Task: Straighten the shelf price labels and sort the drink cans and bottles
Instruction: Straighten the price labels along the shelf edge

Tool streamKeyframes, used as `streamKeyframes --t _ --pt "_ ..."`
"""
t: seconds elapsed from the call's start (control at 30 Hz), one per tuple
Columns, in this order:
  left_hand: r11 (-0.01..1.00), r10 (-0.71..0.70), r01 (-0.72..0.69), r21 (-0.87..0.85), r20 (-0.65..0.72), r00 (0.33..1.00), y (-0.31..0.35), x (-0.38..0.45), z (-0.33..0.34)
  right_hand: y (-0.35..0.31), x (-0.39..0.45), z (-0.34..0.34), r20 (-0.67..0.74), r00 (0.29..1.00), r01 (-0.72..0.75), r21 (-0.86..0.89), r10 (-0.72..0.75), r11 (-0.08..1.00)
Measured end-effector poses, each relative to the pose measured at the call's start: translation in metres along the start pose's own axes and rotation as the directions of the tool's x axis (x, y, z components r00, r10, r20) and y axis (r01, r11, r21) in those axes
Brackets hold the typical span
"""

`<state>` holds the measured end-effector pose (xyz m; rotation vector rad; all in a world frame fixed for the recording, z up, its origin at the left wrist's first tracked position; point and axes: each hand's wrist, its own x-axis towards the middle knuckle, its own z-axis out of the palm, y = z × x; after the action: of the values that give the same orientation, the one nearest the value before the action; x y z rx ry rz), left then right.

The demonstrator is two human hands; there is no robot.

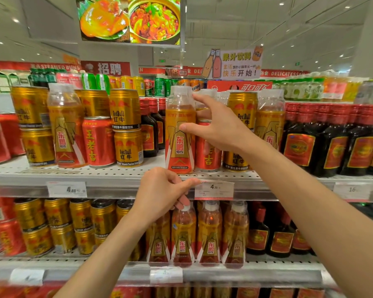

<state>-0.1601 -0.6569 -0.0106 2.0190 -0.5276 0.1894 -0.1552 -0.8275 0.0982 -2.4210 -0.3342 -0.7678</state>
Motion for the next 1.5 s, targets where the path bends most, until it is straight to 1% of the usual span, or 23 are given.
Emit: streamKeyframes --t 0.13,0.27,0.37,0.47,0.53,0.67,0.77,0.83,1.3,1.5 --pt "1.0 0.003 -0.003 0.008 0.004 1.0 -0.001 0.0 0.0 0.001 0.001 0.001 0.0 1.0 -0.009 0.013 0.009 1.0" --pt "1.0 0.004 -0.004 0.0 0.009 1.0 -0.001 0.001 0.0 0.004 0.001 0.002 0.011 1.0 -0.017 0.061 0.016 0.998" --pt "1.0 0.001 -0.001 -0.001 0.011 1.0 -0.001 0.001 -0.001 0.005 0.002 0.003 0.017 1.0 -0.01 0.058 0.009 0.998" --pt "1.0 0.001 -0.001 0.007 0.015 1.0 0.0 0.001 -0.001 0.003 -0.002 -0.003 0.056 0.998 -0.022 0.084 0.017 0.996" --pt "1.0 0.003 -0.004 0.008 0.018 1.0 0.0 0.0 -0.001 0.002 -0.008 -0.012 0.055 0.998 -0.025 0.093 0.02 0.995" --pt "1.0 0.016 -0.016 0.015 0.02 1.0 0.0 0.0 -0.002 0.01 -0.021 -0.027 -0.014 1.0 0.007 -0.061 -0.008 0.998" --pt "1.0 0.018 -0.018 0.017 0.02 1.0 0.001 0.0 -0.002 0.02 -0.03 -0.029 0.021 1.0 0.023 -0.168 -0.02 0.985" --pt "1.0 0.011 -0.011 0.007 0.02 1.0 0.002 -0.001 -0.001 0.025 -0.034 -0.027 0.021 0.999 0.037 -0.191 -0.034 0.981" --pt "1.0 0.019 -0.02 0.024 0.02 1.0 0.002 -0.001 -0.001 0.029 -0.033 -0.026 -0.018 1.0 0.001 -0.079 -0.002 0.997" --pt "0.999 0.011 -0.012 0.031 0.013 1.0 0.002 0.0 -0.001 0.029 -0.032 -0.026 -0.02 1.0 -0.002 -0.087 0.001 0.996"
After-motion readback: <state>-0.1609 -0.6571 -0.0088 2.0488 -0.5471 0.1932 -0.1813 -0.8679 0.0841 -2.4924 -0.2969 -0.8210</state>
